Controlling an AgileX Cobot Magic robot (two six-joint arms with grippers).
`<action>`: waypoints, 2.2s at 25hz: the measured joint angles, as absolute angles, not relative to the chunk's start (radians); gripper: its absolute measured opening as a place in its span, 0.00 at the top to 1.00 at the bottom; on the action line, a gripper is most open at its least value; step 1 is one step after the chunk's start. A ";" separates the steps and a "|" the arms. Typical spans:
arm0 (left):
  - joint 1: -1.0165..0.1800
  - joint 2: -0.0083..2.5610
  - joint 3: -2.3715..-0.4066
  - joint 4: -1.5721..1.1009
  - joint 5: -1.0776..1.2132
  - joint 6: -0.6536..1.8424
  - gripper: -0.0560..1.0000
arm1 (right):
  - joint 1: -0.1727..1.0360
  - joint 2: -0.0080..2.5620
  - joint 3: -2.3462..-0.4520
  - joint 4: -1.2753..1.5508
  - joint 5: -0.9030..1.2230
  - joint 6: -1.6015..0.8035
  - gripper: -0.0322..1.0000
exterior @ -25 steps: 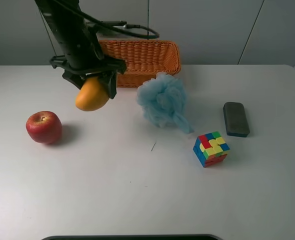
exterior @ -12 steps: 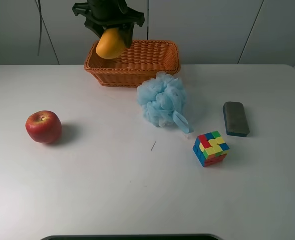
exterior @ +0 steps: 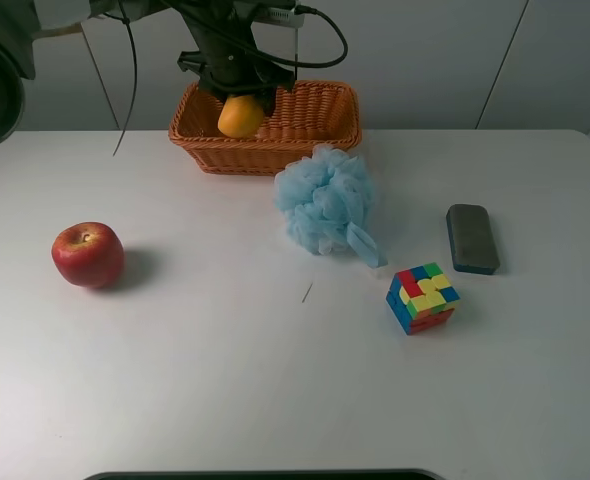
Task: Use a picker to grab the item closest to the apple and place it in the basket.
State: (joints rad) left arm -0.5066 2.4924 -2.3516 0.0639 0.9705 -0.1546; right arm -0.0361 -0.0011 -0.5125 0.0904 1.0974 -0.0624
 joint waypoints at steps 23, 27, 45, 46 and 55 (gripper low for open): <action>-0.499 2.551 -2.357 0.092 0.715 -0.135 0.26 | -0.036 -0.001 -0.513 0.090 1.097 -0.062 0.29; -0.499 2.548 -2.357 0.070 0.741 -0.128 0.25 | -0.036 -0.001 -0.513 0.090 1.097 -0.062 0.29; -0.499 2.031 -2.185 0.000 1.215 -0.020 0.25 | -0.036 -0.001 -0.513 0.090 1.097 -0.060 0.29; -0.499 1.978 -2.130 -0.006 1.215 -0.020 0.25 | -0.036 -0.001 -0.513 0.090 1.097 -0.060 0.29; -0.499 1.435 -1.545 -0.031 1.220 0.000 0.25 | -0.036 -0.001 -0.513 0.090 1.097 -0.060 0.29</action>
State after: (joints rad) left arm -0.4993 1.4348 -1.5450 -0.0308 1.2197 0.0000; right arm -0.0361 -0.0011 -0.5125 0.0904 1.0974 -0.0604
